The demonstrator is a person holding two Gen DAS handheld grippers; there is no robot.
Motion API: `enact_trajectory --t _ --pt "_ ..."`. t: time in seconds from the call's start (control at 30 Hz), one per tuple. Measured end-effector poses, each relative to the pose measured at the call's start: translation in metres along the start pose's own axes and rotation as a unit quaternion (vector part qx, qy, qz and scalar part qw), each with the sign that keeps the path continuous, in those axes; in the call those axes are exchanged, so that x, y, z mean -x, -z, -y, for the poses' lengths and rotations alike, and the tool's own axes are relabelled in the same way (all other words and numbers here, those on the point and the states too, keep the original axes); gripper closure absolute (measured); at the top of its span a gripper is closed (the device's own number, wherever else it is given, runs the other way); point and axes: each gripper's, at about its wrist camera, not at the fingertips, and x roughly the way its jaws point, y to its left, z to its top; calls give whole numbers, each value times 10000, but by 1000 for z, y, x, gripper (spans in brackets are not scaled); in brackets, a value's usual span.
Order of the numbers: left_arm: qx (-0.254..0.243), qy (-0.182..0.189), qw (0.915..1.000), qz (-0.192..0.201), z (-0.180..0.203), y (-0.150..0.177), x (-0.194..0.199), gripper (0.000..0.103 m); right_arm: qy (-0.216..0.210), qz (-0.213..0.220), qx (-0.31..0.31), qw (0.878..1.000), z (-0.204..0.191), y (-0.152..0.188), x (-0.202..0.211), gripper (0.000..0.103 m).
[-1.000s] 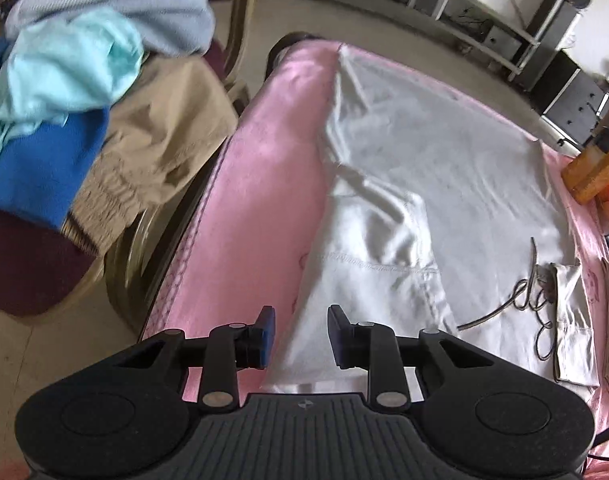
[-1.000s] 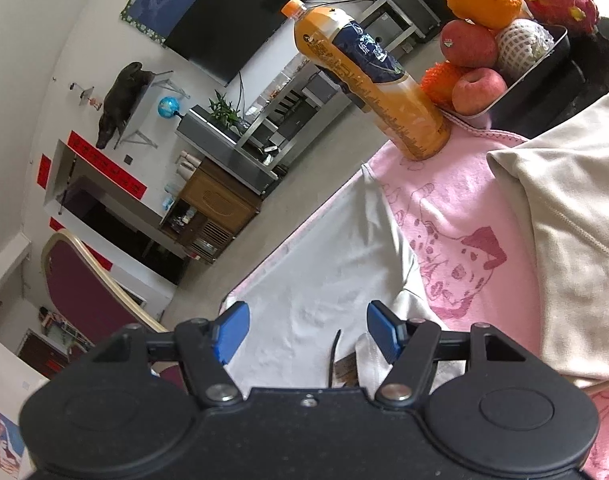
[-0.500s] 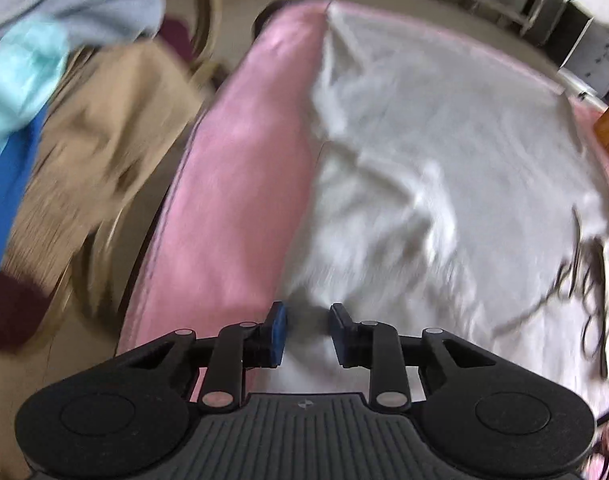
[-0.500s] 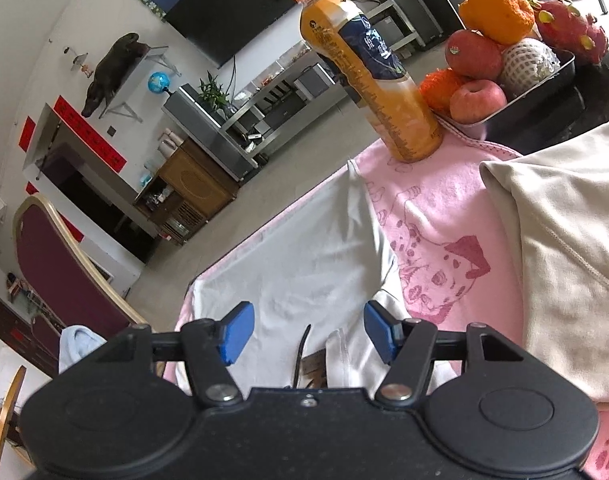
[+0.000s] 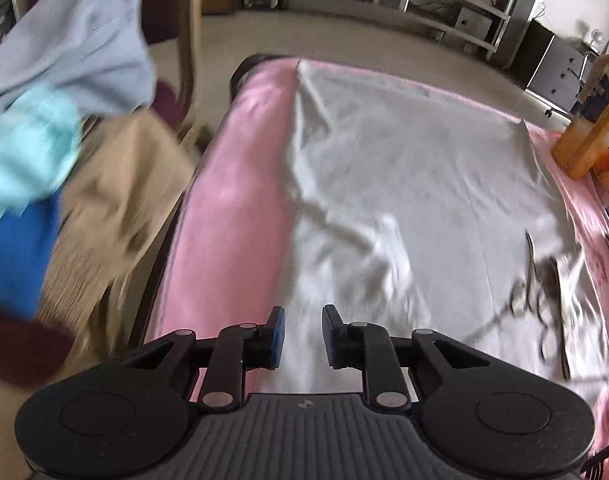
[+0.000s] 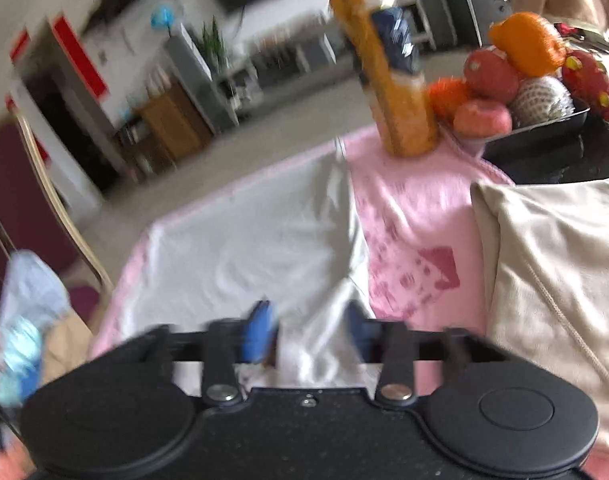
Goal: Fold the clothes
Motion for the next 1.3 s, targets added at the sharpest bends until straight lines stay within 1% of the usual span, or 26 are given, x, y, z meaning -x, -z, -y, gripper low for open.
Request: enact_trajectory --t 0.03,0.1,0.2,0.23,0.27,0.33,0.43,0.57,0.63,0.73,0.8,0.87,0.93,1.0,1.03,1.1,1.13,1.17,1.2,1.27,1.3 --pt "-14 -46 10000 -23 3 -6 -10 85 101 -174 98 9997 -2 -1 -11 88" --pt "-8 -130 9999 -75 7 -16 -30 87 210 -452 166 9986 -2 -3 -35 88" --pt "44 -242 9992 -316 3 -20 -55 87 363 -638 141 9972 0 -8 -65 88" --pt "72 -251 9988 -402 1 -18 -62 79 451 -684 151 9965 2 -8 -73 88" --pt "138 -235 9990 -354 -1 -18 -62 79 539 -730 161 9957 3 -8 -80 88" --pt "202 -201 9989 -380 -3 -18 -61 79 711 -818 173 9940 7 -8 -94 88" --pt "276 -189 9986 -414 -3 -15 -58 76 931 -917 155 9913 12 -2 -100 91" --pt "362 -167 9978 -521 -8 -6 -48 76 1040 -1065 58 9888 14 11 -81 91" --pt "318 -187 9977 -561 -9 2 -41 76 1107 -1138 185 9871 12 21 -69 90" --pt "311 -222 9966 -728 -10 15 -31 75 1202 -1233 300 9846 12 35 -52 84" --pt "311 -309 9954 -846 -11 26 -24 75 1302 -1312 257 9824 14 43 -42 84" --pt "215 -437 9951 -857 -11 38 -13 75 1402 -1391 214 9801 17 51 -32 84" --pt "76 -601 9956 -711 -9 50 3 76 1474 -1477 112 9779 22 58 -21 83" --pt "15 -618 9973 -394 -9 56 19 77 1462 -1418 8 9790 26 62 -10 78" --pt "83 -461 9987 -209 -11 56 26 82 1427 -1370 -47 9802 28 64 -5 76" --pt "144 -173 9997 -3 -12 49 27 83 1217 -1236 -184 9847 30 61 -1 76" --pt "175 -29 9998 100 -12 46 28 84 1103 -1144 -230 9870 30 59 0 77" --pt "197 93 9996 187 -12 43 28 84 1004 -1028 -228 9894 29 56 -1 87" --pt "166 71 9997 172 -8 38 18 85 913 -919 -205 9914 26 53 -3 92" --pt "127 27 9999 95 -4 31 1 87 776 -708 -77 9944 18 45 -11 93" --pt "124 -41 9999 -16 -2 31 -7 87 763 -621 7 9951 14 42 -16 93"
